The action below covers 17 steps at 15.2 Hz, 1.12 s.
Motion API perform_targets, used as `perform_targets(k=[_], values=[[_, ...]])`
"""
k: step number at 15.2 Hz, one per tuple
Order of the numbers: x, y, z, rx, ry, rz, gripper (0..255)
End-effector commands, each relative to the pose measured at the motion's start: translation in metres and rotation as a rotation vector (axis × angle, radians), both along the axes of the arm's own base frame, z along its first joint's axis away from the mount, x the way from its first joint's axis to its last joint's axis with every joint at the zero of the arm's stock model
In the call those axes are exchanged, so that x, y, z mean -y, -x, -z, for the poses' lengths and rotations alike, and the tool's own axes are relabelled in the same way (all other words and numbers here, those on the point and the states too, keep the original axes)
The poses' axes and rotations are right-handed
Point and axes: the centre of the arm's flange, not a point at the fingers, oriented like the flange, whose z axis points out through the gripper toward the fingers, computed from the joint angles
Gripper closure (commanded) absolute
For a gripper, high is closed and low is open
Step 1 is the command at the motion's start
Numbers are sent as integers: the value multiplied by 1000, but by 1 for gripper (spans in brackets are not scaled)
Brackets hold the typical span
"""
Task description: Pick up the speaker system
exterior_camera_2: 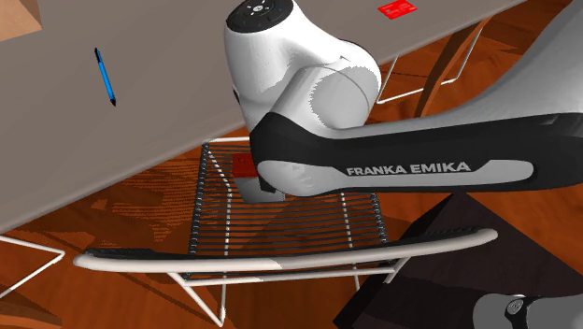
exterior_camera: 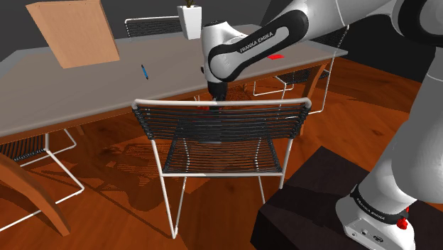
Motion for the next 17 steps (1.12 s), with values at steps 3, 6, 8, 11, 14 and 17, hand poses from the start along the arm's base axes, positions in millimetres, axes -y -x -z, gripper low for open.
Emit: perform_targets(k=[3, 6, 8, 11, 14, 17], values=[[5, -7, 12, 9, -3, 5, 255], [6, -8, 11, 9, -3, 5, 255], [5, -6, 11, 9, -3, 5, 255], [4, -5, 11, 7, -4, 5, 255], [4, -5, -5, 7, -4, 5, 255], [4, -5, -20, 7, -4, 5, 255]])
